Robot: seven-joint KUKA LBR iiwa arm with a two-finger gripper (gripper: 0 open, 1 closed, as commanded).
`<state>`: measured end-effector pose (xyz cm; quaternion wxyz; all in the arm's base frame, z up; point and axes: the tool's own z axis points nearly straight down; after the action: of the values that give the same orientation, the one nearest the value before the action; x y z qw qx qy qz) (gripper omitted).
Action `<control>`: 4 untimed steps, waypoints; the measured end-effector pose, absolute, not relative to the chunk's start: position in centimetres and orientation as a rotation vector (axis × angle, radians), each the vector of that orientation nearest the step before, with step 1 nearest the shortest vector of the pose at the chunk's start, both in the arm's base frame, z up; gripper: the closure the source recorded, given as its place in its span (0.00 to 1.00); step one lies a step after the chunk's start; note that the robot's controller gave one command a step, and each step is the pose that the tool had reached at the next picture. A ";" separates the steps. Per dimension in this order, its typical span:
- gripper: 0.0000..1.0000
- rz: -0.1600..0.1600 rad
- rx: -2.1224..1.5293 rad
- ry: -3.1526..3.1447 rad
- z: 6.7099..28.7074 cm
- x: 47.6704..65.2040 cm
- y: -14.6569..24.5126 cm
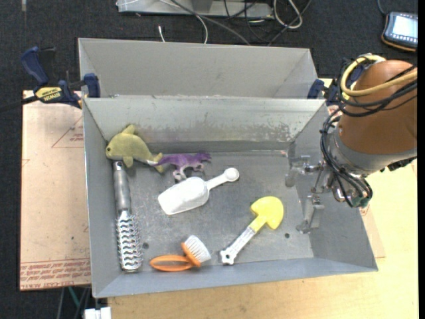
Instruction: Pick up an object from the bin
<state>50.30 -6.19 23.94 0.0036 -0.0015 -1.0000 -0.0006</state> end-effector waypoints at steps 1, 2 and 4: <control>0.00 0.000 0.001 -3.143 24.4 50.4 -6.1; 0.00 -0.002 -0.077 -3.145 10.0 52.5 -6.4; 0.00 -0.004 -0.075 -3.142 9.9 50.8 -5.3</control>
Offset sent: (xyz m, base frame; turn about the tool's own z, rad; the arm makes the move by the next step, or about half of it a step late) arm 0.0234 -0.0025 -0.1694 0.0561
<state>50.81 -5.34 9.86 -0.0005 -0.0239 -0.9997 -0.0014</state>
